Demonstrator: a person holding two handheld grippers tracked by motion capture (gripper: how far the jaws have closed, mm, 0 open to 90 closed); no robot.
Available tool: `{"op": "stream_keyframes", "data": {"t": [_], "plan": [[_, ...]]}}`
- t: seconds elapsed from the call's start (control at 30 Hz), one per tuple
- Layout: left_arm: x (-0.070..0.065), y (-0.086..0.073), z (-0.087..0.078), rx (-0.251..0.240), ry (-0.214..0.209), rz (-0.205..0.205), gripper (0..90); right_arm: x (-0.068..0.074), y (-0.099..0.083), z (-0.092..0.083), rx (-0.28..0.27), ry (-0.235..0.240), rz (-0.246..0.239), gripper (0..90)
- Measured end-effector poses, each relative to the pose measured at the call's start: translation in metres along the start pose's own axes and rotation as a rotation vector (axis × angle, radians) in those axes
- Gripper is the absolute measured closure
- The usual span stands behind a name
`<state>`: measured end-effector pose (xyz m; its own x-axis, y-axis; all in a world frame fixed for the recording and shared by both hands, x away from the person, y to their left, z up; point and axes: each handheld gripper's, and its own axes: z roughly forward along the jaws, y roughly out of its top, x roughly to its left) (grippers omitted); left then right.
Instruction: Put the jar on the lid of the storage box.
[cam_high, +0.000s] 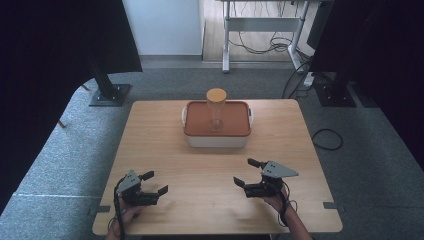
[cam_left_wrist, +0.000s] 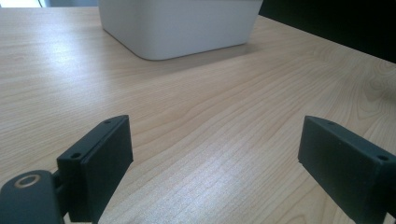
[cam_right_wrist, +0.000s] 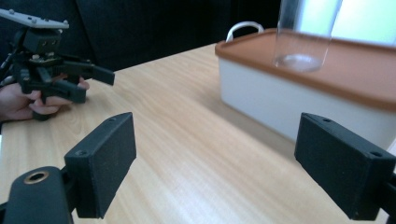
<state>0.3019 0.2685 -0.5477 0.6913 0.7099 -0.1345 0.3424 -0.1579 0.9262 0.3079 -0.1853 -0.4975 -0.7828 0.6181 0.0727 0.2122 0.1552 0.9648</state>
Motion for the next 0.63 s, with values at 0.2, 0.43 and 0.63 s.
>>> {"op": "stream_keyframes", "data": {"t": [0.2,0.43,0.63], "plan": [[0.000,0.000,0.000,-0.002,0.000,0.001,9.7,0.003,-0.022,0.008,0.045,0.003,0.025,12.0],[0.000,0.000,0.000,-0.003,-0.002,0.000,9.6,0.008,-0.029,0.013,0.058,-0.004,0.033,11.9],[-0.001,0.000,0.000,-0.005,0.006,0.005,9.1,0.009,-0.033,0.012,0.050,-0.023,0.038,11.4]]}}
